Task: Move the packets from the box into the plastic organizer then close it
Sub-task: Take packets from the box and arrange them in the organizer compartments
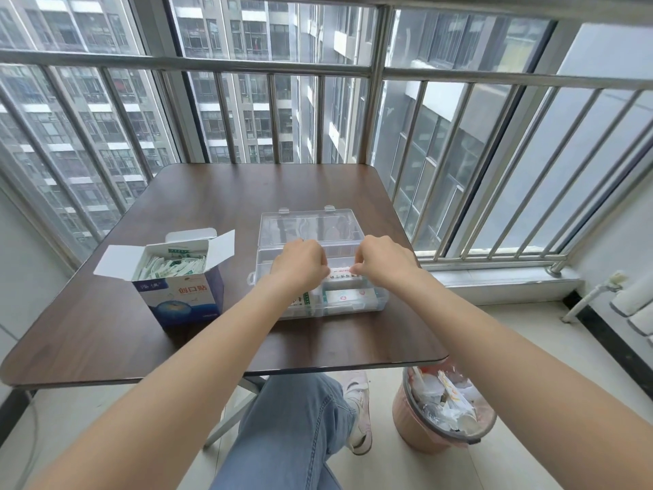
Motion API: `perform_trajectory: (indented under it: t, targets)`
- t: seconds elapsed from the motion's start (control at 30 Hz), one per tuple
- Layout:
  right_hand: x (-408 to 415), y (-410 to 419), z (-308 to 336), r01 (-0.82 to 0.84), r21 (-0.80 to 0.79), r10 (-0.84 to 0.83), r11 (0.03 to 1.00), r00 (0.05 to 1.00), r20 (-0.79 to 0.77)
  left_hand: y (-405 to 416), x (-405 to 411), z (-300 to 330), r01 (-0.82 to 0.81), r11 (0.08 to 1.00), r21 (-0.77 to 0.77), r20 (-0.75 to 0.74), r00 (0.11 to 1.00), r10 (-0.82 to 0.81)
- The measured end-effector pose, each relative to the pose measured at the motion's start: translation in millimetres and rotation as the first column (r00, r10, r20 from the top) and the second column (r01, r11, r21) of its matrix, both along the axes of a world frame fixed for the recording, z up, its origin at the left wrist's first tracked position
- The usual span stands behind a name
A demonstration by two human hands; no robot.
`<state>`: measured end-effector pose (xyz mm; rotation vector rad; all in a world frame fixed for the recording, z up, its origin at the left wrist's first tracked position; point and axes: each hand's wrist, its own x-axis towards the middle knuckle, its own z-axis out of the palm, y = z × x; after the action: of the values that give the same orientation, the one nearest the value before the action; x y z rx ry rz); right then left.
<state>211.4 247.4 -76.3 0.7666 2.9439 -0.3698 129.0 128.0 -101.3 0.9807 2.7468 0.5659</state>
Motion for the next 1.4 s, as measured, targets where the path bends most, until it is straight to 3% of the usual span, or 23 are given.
perform_trajectory:
  t: [0.17, 0.27, 0.33, 0.47, 0.57, 0.67, 0.77, 0.83, 0.97, 1.17, 1.4]
  targets:
    - [9, -8, 11, -0.008, 0.04, 0.01, 0.999, 0.998, -0.068, -19, 13, 15, -0.009, 0.992, 0.124, -0.022, 1.0, 0.011]
    - [13, -24, 21, -0.073, -0.04, 0.065, 0.997, 0.981, -0.182, -38, 24, 29, 0.033, 0.966, 0.257, -0.114, 0.993, -0.004]
    - [14, -40, 28, -0.167, -0.085, 0.133, 0.982, 0.94, -0.316, -55, 29, 39, 0.076, 0.927, 0.367, -0.21, 0.978, 0.003]
    - [6, -72, 37, -0.311, -0.017, 0.266, 0.95, 0.838, -0.477, -99, 27, 49, 0.071, 0.882, 0.466, -0.345, 0.932, 0.107]
    - [-3, -100, 41, -0.398, 0.023, 0.358, 0.917, 0.798, -0.485, -137, 12, 49, -0.044, 0.912, 0.407, -0.348, 0.916, 0.2]
    - [-14, -125, 39, -0.483, 0.013, 0.443, 0.875, 0.79, -0.424, -173, -8, 46, -0.153, 0.971, 0.185, -0.266, 0.943, 0.199]
    - [-27, -143, 36, -0.498, 0.031, 0.481, 0.866, 0.816, -0.322, -200, -26, 43, -0.13, 0.988, -0.08, -0.191, 0.975, 0.112]
    - [-33, -149, 36, -0.479, 0.012, 0.459, 0.878, 0.834, -0.305, -208, -33, 41, -0.093, 0.982, -0.162, -0.174, 0.983, 0.064]
    - [-39, -158, 34, -0.419, -0.044, 0.382, 0.907, 0.862, -0.334, -219, -35, 41, -0.035, 0.996, -0.079, -0.175, 0.984, 0.021]
    - [-39, -168, 31, -0.476, 0.049, 0.451, 0.878, 0.791, -0.413, -233, -20, 36, 0.024, 0.997, 0.071, -0.273, 0.962, -0.004]
    - [-40, -193, 24, -0.443, 0.361, 0.558, 0.821, 0.755, -0.343, -238, -5, 27, 0.027, 0.992, 0.123, -0.382, 0.924, 0.022]
